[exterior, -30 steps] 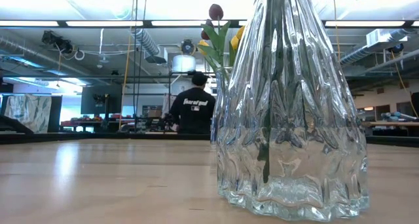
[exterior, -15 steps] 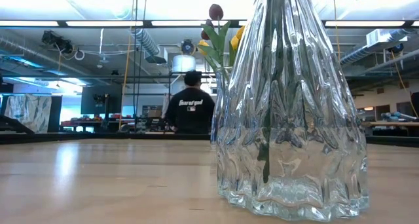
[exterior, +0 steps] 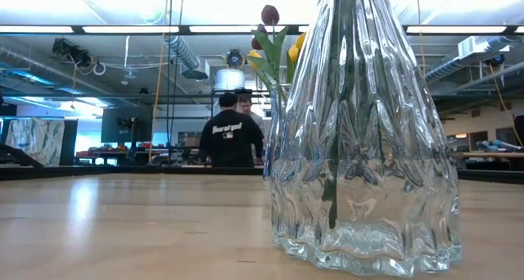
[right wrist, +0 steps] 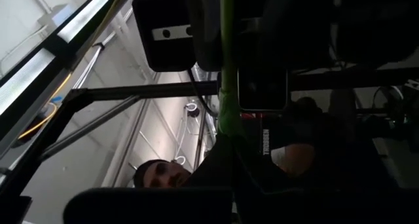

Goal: Sort flowers into vase by color
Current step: Put the red flower into the top transparent vase

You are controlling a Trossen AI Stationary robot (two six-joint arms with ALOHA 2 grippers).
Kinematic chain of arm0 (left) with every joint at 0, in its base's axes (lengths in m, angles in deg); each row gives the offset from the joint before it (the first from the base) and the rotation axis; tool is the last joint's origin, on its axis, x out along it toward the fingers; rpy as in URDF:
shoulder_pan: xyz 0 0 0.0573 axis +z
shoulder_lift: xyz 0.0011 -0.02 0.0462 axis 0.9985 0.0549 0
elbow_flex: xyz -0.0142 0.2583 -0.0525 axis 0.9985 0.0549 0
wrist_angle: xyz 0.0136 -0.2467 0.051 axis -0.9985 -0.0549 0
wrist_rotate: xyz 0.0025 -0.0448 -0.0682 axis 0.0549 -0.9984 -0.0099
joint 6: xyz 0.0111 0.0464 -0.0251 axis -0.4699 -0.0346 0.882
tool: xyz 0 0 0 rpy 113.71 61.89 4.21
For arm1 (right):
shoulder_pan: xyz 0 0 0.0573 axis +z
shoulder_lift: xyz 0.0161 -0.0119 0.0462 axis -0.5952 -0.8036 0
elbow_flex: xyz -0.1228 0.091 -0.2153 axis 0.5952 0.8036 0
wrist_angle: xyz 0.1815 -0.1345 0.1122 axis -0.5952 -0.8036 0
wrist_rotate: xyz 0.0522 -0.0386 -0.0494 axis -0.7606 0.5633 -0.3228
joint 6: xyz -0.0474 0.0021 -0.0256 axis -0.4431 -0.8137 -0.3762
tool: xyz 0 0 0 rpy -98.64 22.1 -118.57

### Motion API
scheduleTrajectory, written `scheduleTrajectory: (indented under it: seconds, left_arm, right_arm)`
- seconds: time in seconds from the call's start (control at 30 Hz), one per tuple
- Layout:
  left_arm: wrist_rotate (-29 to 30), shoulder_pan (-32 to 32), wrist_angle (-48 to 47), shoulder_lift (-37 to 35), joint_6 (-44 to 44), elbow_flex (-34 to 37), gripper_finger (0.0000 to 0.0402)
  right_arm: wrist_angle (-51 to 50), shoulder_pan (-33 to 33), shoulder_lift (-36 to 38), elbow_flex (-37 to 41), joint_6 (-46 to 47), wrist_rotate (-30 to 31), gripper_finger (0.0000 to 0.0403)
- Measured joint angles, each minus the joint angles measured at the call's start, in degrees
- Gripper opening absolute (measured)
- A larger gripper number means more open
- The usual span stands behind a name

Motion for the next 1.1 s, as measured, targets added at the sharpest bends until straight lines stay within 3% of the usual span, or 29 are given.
scheduleTrajectory:
  seconds: [0.7,1.1]
  left_arm:
    - [1.6,-0.4,0.5,0.0,0.0,0.0,0.0089]
    - [2.7,-0.4,0.4,0.0,0.1,0.0,0.0009]
  right_arm:
    - [-2.8,0.0,0.0,0.0,-0.6,0.6,0.0005]
    - [-2.9,0.0,0.0,0.0,-0.6,1.1,0.0005]
